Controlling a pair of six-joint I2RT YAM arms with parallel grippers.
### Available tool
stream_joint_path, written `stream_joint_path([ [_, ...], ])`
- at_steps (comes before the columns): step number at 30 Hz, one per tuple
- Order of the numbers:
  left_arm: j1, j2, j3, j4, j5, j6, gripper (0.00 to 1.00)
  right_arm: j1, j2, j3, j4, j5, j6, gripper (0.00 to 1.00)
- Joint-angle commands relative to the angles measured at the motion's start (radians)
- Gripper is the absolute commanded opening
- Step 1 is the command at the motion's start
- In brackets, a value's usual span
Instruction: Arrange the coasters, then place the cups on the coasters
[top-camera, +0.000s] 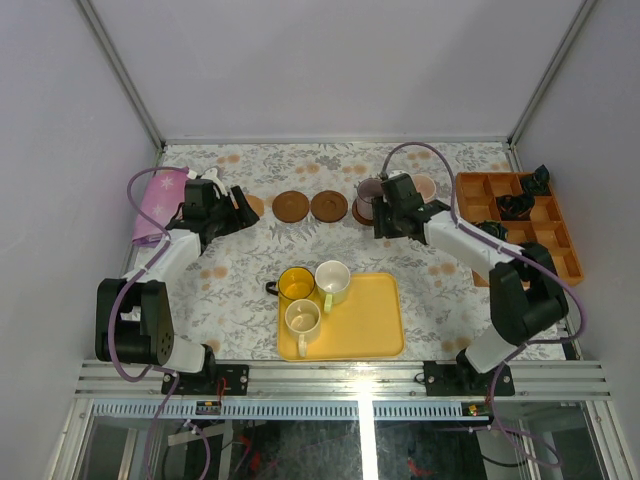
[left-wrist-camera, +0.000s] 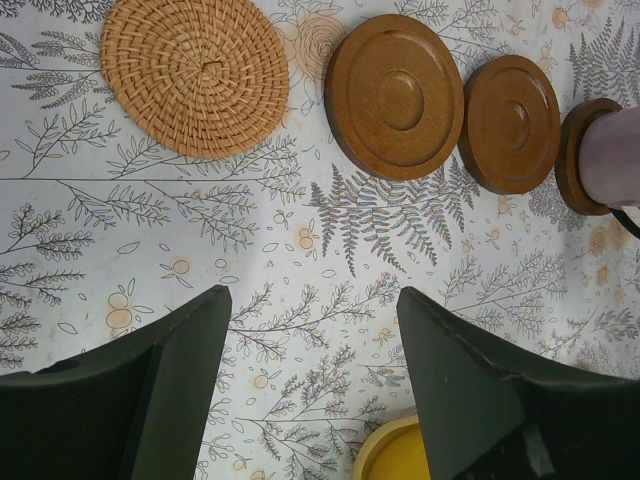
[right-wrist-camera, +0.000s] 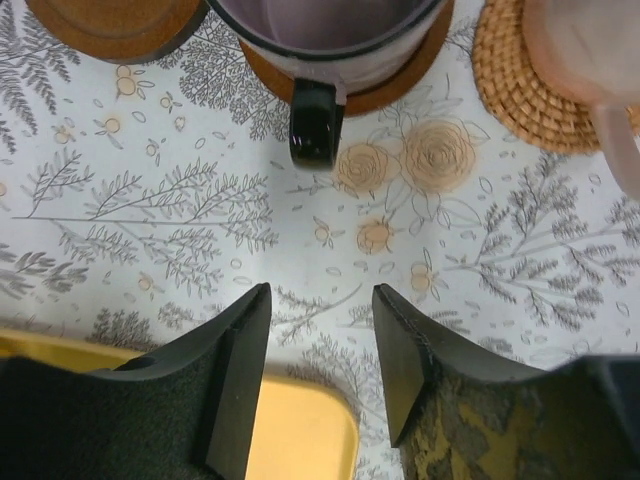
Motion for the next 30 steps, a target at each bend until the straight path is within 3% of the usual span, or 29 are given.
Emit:
stream_joint_path([
  [1, -0.004, -0.005, 0.014, 0.012, -0.01, 0.011, 0.68, -0.001, -0.107, -0.066, 0.017, 0.036, 0.034, 0.46],
  [4, -0.005, -0.014, 0.01, 0.011, -0.014, 0.013, 0.68, -0.002, -0.123, -0.117, 0.023, 0.034, 0.048, 0.19],
  [7, -0.005, -0.018, 0.01, 0.009, -0.013, 0.011, 0.68, -0.002, -0.118, -0.156, 0.028, 0.013, 0.06, 0.04],
  [18, -0.006, -0.024, 0.011, 0.0, -0.009, 0.006, 0.68, -0.001, -0.103, -0.272, 0.074, -0.044, 0.069, 0.02],
  [30, -0.006, -0.034, -0.001, -0.001, -0.014, 0.007, 0.69, 0.009, 0.004, -0.224, 0.119, -0.101, 0.055, 0.0],
])
